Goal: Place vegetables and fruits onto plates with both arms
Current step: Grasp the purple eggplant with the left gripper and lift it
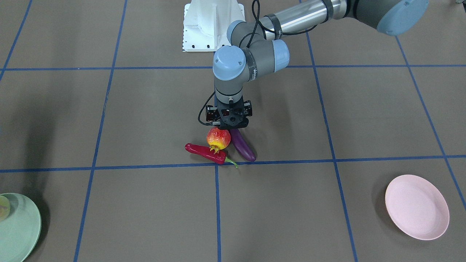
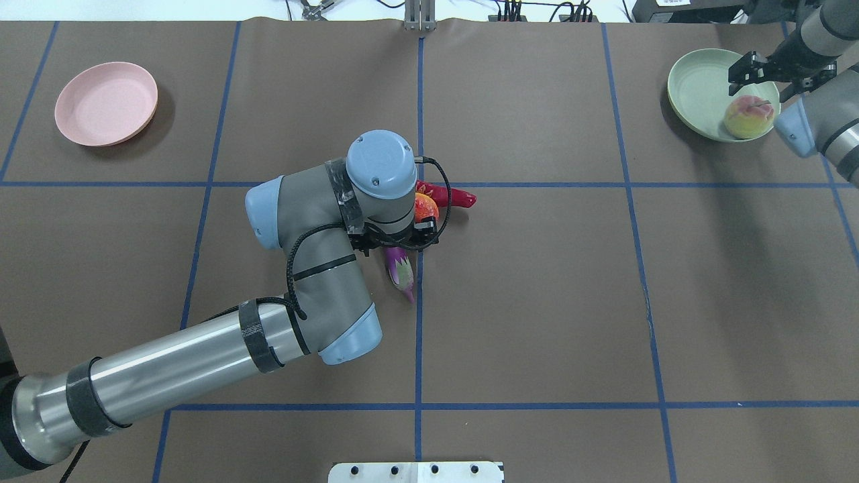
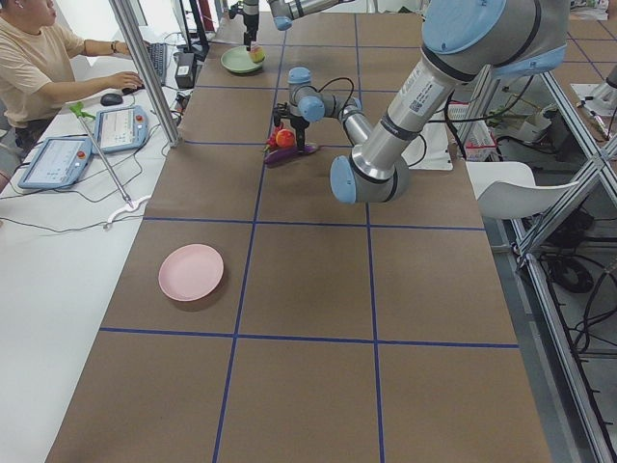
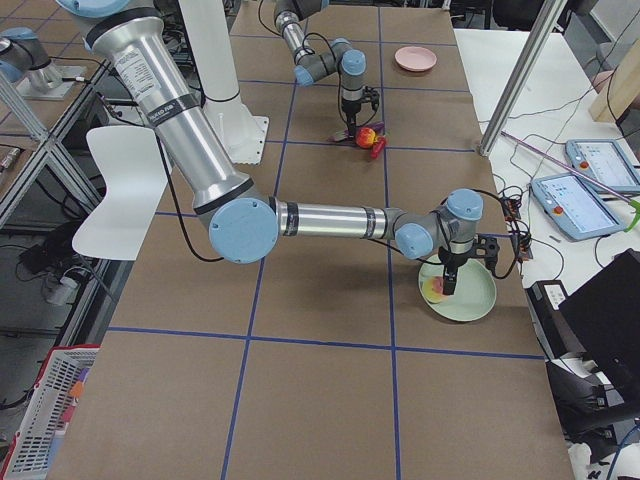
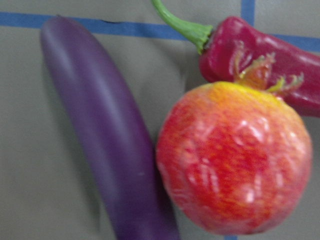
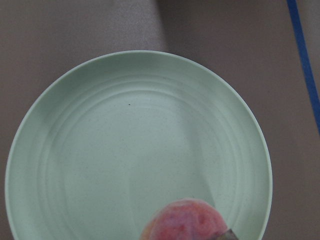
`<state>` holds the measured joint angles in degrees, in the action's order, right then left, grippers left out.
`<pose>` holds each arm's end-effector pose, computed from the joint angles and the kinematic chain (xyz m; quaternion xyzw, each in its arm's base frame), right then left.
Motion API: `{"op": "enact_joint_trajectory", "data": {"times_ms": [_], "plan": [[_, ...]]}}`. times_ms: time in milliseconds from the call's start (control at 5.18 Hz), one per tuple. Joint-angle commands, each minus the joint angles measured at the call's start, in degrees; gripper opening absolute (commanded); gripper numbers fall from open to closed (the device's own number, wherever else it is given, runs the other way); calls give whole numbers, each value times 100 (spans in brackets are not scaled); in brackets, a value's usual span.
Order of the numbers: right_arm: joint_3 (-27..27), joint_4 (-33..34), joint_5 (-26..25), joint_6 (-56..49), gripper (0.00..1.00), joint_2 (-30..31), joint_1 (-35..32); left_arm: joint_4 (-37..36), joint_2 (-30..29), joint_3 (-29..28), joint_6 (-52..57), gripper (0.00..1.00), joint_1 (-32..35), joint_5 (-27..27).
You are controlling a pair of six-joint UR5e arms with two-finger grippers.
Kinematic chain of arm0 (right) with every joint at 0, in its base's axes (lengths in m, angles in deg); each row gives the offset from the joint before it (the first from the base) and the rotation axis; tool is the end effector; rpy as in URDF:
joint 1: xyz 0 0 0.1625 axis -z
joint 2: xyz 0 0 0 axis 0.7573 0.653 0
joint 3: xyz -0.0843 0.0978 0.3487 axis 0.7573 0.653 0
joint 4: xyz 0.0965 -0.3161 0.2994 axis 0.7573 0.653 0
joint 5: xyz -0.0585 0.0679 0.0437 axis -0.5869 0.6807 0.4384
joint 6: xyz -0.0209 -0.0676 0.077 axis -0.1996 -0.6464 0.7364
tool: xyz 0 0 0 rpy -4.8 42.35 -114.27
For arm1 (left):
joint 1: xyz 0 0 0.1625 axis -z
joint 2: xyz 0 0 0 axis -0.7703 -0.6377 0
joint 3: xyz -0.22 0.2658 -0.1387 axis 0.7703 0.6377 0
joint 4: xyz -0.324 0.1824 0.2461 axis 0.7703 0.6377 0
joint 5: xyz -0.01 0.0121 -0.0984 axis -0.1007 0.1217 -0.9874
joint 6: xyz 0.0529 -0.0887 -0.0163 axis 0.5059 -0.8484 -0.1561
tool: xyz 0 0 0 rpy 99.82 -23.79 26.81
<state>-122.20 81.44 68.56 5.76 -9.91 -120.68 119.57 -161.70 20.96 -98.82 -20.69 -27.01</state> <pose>-0.1636 -0.7247 0.5449 0.0377 -0.3465 0.1208 0.9295 0.6103 -0.4635 0.1494 0.0002 0.3787 -0.0490 0.9242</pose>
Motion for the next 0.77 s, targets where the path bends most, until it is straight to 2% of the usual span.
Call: {"op": "enact_joint_trajectory", "data": {"times_ms": [0,193,386,579], "plan": [[-28,-2,8,15,100,9,0,-51,84,-84,4,99,-34,-15],[-36,-2,8,15,100,9,0,-16,84,-120,4,99,-34,-7],[-45,-2,17,23,100,9,0,-15,67,-147,-22,89,-43,-15],[-63,-10,25,23,100,9,0,2,-3,-138,-57,20,-34,-33]]}}
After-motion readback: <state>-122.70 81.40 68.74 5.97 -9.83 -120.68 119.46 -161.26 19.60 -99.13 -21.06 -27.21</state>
